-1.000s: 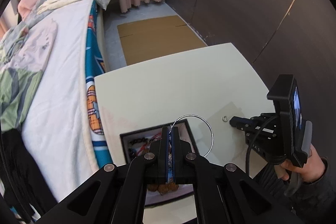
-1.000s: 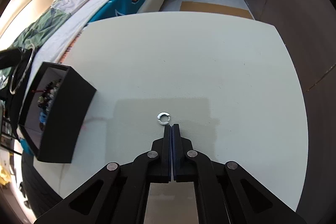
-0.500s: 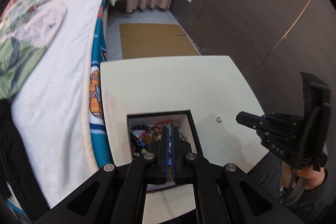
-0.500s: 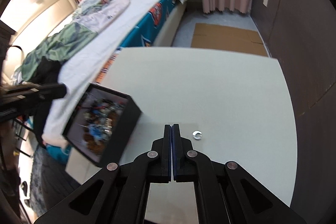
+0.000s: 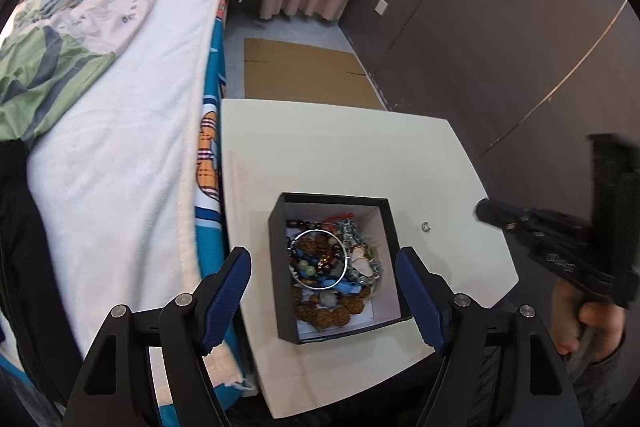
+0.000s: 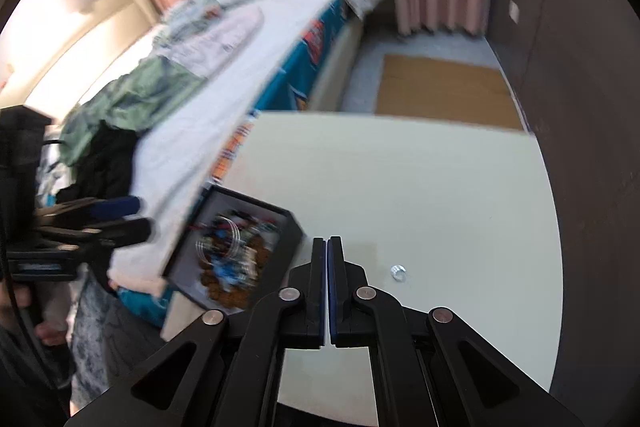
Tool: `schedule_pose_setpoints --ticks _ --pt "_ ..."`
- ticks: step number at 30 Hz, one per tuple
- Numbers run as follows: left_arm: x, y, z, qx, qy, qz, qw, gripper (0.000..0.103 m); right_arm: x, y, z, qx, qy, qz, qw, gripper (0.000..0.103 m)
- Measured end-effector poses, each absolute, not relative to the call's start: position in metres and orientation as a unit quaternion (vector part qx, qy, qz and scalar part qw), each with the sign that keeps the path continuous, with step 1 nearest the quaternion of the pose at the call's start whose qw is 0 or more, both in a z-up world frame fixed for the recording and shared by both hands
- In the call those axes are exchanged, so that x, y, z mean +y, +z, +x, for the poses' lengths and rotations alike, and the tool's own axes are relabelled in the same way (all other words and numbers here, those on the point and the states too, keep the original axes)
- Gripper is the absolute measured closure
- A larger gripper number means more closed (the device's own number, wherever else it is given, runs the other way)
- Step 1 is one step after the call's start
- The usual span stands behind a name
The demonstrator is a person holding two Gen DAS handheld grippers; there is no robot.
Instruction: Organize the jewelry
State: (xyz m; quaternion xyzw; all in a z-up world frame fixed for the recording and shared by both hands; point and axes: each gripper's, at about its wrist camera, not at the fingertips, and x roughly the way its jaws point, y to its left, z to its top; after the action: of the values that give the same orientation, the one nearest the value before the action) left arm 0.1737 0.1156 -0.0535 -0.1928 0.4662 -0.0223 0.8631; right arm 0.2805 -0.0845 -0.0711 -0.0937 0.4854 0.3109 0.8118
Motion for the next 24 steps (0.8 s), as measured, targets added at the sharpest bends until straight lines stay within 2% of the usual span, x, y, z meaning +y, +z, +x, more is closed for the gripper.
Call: schedule_pose_setpoints --ticks 3,7,15,17,19,24 --pt "0.120 -0.052 0.168 0.465 -0.016 -0.188 0.865 0.028 -0.090 -0.099 0.294 0.506 0.279 -0.107 0.809 0.070" --pt "0.128 -0.055 0.163 0.465 -0.006 -0.193 0.864 0.027 -0.098 -0.131 0.306 0.537 0.255 -0.113 0.796 0.069" --pt "0.136 -0.059 0.157 0.465 0.004 -0.204 0.861 0.028 -0.090 -0.165 0.313 0.541 0.240 -0.155 0.791 0.069" --pt "0.137 -0.060 0.156 0.465 0.006 -0.204 0.861 0.027 -0.088 -0.168 0.310 0.528 0.242 -0.166 0.797 0.075" --pt "0.138 -0.061 0.157 0.466 0.009 -0.205 0.861 0.028 -0.085 -0.168 0.308 0.527 0.255 -0.174 0.792 0.101" --pt "0.136 -0.061 0.157 0.463 0.003 -0.208 0.861 0.027 -0.085 -0.155 0.303 0.523 0.271 -0.163 0.791 0.101"
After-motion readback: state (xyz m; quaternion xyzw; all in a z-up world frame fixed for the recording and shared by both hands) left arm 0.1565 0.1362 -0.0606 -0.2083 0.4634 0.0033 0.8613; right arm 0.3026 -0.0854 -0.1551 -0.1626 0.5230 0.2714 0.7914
